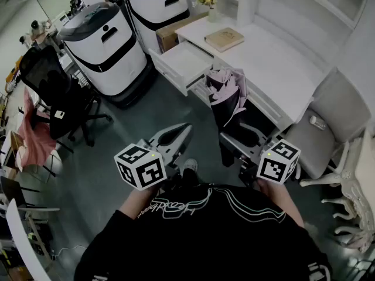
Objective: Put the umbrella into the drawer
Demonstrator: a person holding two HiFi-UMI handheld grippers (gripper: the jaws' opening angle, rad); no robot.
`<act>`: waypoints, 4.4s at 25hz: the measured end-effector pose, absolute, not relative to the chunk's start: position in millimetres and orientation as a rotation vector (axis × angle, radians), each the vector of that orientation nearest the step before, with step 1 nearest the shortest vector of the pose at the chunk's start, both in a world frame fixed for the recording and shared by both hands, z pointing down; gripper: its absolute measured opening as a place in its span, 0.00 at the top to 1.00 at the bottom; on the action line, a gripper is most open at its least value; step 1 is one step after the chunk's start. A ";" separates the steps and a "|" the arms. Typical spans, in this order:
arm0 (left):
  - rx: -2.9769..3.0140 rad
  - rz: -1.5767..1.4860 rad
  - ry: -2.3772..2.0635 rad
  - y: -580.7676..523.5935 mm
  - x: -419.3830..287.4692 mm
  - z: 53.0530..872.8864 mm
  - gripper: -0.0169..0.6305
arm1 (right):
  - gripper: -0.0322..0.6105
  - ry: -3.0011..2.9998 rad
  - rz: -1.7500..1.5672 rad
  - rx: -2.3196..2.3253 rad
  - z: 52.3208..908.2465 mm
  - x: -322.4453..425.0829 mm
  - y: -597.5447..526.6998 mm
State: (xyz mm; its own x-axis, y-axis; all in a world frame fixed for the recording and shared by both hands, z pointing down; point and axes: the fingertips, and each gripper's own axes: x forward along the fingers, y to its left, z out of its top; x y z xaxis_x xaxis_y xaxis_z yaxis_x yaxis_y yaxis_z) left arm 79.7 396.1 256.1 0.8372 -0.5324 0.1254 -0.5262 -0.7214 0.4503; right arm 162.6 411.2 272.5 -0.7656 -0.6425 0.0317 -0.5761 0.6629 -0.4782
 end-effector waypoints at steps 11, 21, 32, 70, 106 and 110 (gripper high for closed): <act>2.553 -0.040 -0.804 405.1 78.4 248.9 0.94 | 0.64 2.763 -0.676 -0.980 271.6 160.9 415.2; 2.495 -0.025 -0.747 323.8 40.4 268.5 0.94 | 0.64 2.730 -0.794 -1.022 289.5 124.3 338.6; 2.397 0.044 -0.662 137.4 6.5 289.0 0.94 | 0.64 2.655 -0.994 -1.096 308.7 86.5 167.9; 2.166 0.166 -0.785 -280.4 -66.0 394.0 0.94 | 0.64 2.661 -1.446 -1.263 469.4 52.4 -299.7; 1.897 0.262 -0.949 -338.4 -118.8 509.4 0.94 | 0.63 2.968 -1.807 -1.485 736.9 43.6 -383.6; 1.894 0.265 -0.951 -334.7 -120.8 507.6 0.94 | 0.63 3.103 -1.751 -1.538 743.7 42.1 -378.9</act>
